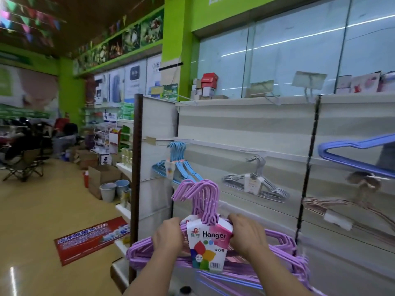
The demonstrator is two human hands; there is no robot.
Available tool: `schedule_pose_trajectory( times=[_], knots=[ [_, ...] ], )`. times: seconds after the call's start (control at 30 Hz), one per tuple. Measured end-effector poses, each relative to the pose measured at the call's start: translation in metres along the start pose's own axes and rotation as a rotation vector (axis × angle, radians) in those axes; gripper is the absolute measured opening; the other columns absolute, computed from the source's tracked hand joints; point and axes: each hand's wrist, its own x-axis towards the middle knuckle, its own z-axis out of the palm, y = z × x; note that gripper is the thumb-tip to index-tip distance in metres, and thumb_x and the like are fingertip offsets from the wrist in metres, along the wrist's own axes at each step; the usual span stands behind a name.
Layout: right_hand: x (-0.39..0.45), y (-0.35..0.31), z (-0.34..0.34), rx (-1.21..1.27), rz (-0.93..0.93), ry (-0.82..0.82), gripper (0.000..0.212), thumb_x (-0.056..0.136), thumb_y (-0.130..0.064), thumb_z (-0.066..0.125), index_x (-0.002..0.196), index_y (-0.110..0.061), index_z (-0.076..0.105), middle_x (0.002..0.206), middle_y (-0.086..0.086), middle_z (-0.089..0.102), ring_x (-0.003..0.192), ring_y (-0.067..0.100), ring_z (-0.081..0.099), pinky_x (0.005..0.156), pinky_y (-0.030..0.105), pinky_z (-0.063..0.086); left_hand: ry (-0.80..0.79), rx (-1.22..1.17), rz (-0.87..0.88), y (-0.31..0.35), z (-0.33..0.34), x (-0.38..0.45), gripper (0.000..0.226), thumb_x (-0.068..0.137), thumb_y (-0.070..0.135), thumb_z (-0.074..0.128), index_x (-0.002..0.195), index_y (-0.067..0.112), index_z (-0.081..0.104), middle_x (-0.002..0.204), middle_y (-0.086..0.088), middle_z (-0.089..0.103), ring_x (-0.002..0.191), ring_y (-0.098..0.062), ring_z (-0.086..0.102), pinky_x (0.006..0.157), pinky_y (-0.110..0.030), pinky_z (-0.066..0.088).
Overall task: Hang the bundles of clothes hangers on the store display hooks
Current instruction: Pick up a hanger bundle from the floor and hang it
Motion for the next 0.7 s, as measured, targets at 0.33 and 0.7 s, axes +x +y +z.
schedule_pose_trajectory(
  times=[0.33, 0.7],
  knots=[
    [0.093, -0.046, 0.033, -0.132, -0.044, 0.065, 0.027, 0.088, -0.022, 0.055, 0.115, -0.021, 0.050, 0.109, -0.001, 0.060, 0.100, 0.023, 0.058, 0.069, 0.029, 0.033, 0.111, 0.017, 0.049, -0.036, -0.009, 0.103, 0.018, 0.092, 0.020, 0.048, 0.102, 0.028, 0.061, 0.094, 0.002, 0.065, 0.088, -0.020, 0.061, 0.071, -0.030, 0.046],
    [0.226, -0.053, 0.079, -0.068, 0.003, -0.138, 0.024, 0.087, -0.030, 0.049, 0.109, -0.025, 0.054, 0.114, -0.001, 0.064, 0.104, 0.023, 0.060, 0.076, 0.031, 0.044, 0.058, 0.020, 0.050, -0.053, 0.016, 0.229, 0.020, 0.092, 0.016, 0.045, 0.098, 0.026, 0.060, 0.099, 0.002, 0.066, 0.091, -0.019, 0.060, 0.066, -0.027, 0.038]
  ],
)
